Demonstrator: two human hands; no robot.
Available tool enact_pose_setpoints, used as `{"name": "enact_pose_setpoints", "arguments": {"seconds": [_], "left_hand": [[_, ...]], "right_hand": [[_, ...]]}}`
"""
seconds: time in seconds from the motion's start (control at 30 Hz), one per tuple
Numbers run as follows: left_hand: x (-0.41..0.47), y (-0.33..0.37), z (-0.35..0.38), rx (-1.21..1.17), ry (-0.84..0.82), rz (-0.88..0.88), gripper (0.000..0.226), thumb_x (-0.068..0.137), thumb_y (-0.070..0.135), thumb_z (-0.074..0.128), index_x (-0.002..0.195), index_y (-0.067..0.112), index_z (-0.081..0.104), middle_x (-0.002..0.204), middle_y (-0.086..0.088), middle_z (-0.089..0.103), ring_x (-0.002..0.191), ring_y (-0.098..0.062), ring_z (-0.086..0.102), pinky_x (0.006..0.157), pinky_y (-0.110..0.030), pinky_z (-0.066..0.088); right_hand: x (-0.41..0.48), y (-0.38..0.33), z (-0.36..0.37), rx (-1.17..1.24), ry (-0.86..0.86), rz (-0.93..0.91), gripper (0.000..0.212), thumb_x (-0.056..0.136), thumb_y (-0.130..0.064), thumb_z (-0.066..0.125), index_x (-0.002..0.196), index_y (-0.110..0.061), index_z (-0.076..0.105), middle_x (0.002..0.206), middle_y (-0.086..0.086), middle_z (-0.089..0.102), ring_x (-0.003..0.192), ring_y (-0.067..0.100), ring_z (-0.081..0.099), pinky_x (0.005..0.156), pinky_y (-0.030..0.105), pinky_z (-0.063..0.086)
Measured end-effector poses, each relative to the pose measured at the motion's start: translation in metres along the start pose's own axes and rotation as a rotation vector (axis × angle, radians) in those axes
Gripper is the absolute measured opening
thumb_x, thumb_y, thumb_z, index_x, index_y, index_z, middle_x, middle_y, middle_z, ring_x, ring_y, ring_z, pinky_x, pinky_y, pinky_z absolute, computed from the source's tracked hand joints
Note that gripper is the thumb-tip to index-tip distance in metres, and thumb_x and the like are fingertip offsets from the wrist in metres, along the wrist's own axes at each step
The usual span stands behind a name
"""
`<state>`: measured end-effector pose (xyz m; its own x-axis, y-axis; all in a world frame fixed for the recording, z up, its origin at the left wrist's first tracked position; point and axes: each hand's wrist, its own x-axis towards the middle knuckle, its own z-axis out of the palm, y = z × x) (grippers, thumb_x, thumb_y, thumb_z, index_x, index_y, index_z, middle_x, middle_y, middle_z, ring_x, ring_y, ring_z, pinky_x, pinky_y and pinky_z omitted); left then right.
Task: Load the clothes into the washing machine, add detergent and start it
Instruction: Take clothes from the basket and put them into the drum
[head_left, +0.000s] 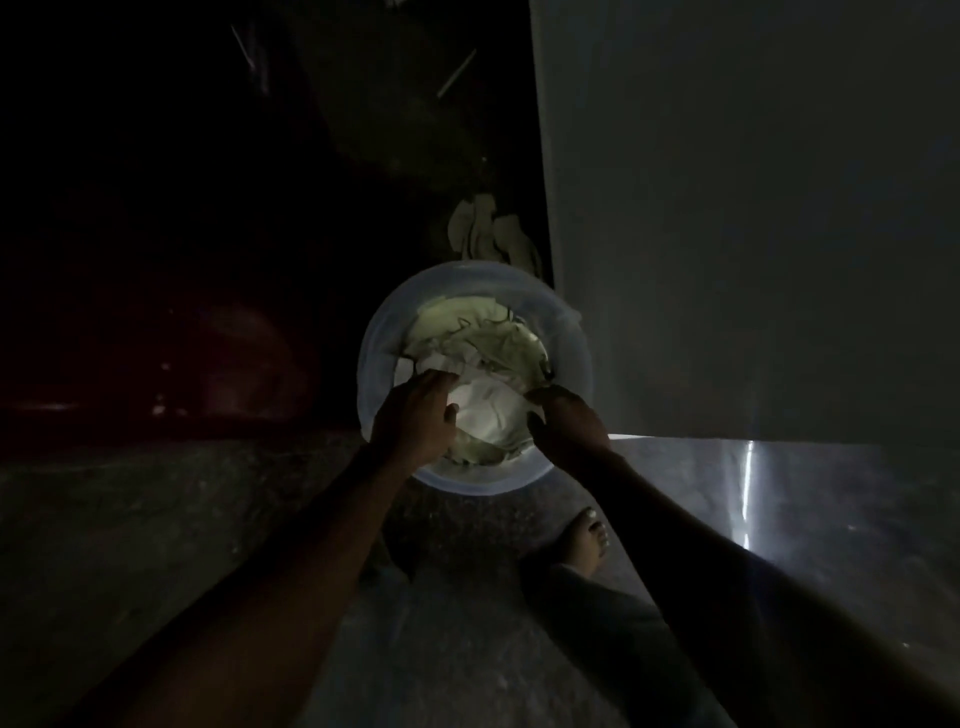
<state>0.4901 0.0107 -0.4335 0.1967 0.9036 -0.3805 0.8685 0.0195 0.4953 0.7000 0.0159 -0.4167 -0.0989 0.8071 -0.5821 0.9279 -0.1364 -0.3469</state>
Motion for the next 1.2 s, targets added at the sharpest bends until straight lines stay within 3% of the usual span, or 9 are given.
{"name": "enact_pose_setpoints", "arguments": {"seconds": [0.23, 0.3, 0.37, 0.4, 0.5, 0.77, 0.97, 1.1, 1.2], "left_hand": [[0.063, -0.064, 0.101, 0.054, -0.102, -0.043, 0.048, 0.098, 0.015, 0.048, 0.145, 0.005, 0.041, 0.146, -0.016, 0.046, 0.135, -0.034, 0.041, 0.109, -0.038, 0.032], [0.074, -0.077, 0.115, 0.062, -0.107, -0.050, 0.047, 0.097, 0.013, 0.049, 0.143, 0.006, 0.043, 0.143, -0.017, 0.048, 0.132, -0.036, 0.044, 0.106, -0.040, 0.035], [0.081, -0.083, 0.121, 0.061, -0.116, -0.070, 0.046, 0.097, 0.014, 0.049, 0.143, 0.010, 0.044, 0.142, -0.014, 0.049, 0.130, -0.035, 0.045, 0.103, -0.040, 0.037], [0.083, -0.083, 0.122, 0.059, -0.118, -0.076, 0.046, 0.098, 0.016, 0.050, 0.143, 0.011, 0.044, 0.142, -0.012, 0.048, 0.130, -0.034, 0.045, 0.103, -0.039, 0.038], [0.074, -0.077, 0.114, 0.015, -0.141, -0.109, 0.049, 0.099, 0.021, 0.052, 0.145, 0.012, 0.041, 0.146, -0.011, 0.045, 0.131, -0.032, 0.045, 0.104, -0.039, 0.038], [0.014, -0.008, 0.019, -0.202, -0.096, -0.095, 0.060, 0.087, 0.032, 0.062, 0.142, 0.017, 0.045, 0.141, -0.009, 0.052, 0.129, -0.029, 0.051, 0.102, -0.042, 0.045], [-0.025, 0.063, -0.070, -0.371, -0.093, -0.002, 0.077, 0.075, 0.044, 0.070, 0.144, 0.028, 0.042, 0.147, 0.000, 0.047, 0.134, -0.021, 0.045, 0.104, -0.040, 0.044], [-0.044, 0.108, -0.128, -0.551, -0.083, -0.043, 0.055, 0.081, 0.036, 0.073, 0.133, 0.032, 0.054, 0.141, 0.000, 0.055, 0.131, -0.021, 0.050, 0.105, -0.042, 0.045], [-0.055, 0.138, -0.176, -0.564, 0.091, -0.070, 0.030, 0.092, 0.016, 0.066, 0.120, 0.008, 0.066, 0.122, -0.009, 0.066, 0.118, -0.022, 0.059, 0.096, -0.023, 0.041]], "right_hand": [[0.099, 0.026, 0.083, -0.180, -0.024, 0.068, 0.038, 0.092, -0.021, 0.047, 0.129, -0.018, 0.053, 0.131, 0.011, 0.054, 0.120, 0.033, 0.052, 0.097, 0.038, 0.044], [0.118, 0.032, 0.100, -0.158, 0.026, 0.117, 0.040, 0.092, -0.030, 0.053, 0.129, -0.016, 0.052, 0.129, 0.012, 0.056, 0.120, 0.031, 0.052, 0.094, 0.025, 0.044], [0.132, 0.036, 0.111, -0.102, 0.032, 0.159, 0.041, 0.095, -0.029, 0.050, 0.131, -0.010, 0.051, 0.132, 0.014, 0.055, 0.122, 0.027, 0.050, 0.078, -0.002, 0.037], [0.134, 0.037, 0.112, -0.101, 0.047, 0.171, 0.040, 0.096, -0.027, 0.047, 0.132, -0.012, 0.052, 0.133, 0.013, 0.055, 0.123, 0.027, 0.050, 0.078, -0.003, 0.036], [0.117, 0.027, 0.099, -0.068, 0.053, 0.169, 0.039, 0.091, -0.030, 0.049, 0.130, -0.026, 0.055, 0.127, 0.004, 0.060, 0.120, 0.030, 0.054, 0.095, 0.033, 0.045], [0.017, -0.010, 0.001, 0.284, 0.062, 0.055, 0.033, 0.098, -0.024, 0.050, 0.128, -0.014, 0.057, 0.132, 0.009, 0.058, 0.121, 0.028, 0.052, 0.089, 0.025, 0.037], [-0.071, -0.050, -0.083, 0.613, 0.189, -0.055, 0.020, 0.095, -0.007, 0.054, 0.111, -0.008, 0.065, 0.112, 0.004, 0.064, 0.096, 0.009, 0.056, 0.072, 0.008, 0.034], [-0.118, -0.092, -0.148, 0.790, 0.227, -0.195, 0.023, 0.093, 0.003, 0.053, 0.081, -0.016, 0.061, 0.083, -0.008, 0.060, 0.075, -0.009, 0.053, 0.071, 0.008, 0.039], [-0.146, -0.115, -0.185, 0.820, 0.269, -0.248, 0.022, 0.094, -0.002, 0.054, 0.079, -0.018, 0.059, 0.080, -0.007, 0.062, 0.077, -0.004, 0.056, 0.072, 0.014, 0.043]]}}
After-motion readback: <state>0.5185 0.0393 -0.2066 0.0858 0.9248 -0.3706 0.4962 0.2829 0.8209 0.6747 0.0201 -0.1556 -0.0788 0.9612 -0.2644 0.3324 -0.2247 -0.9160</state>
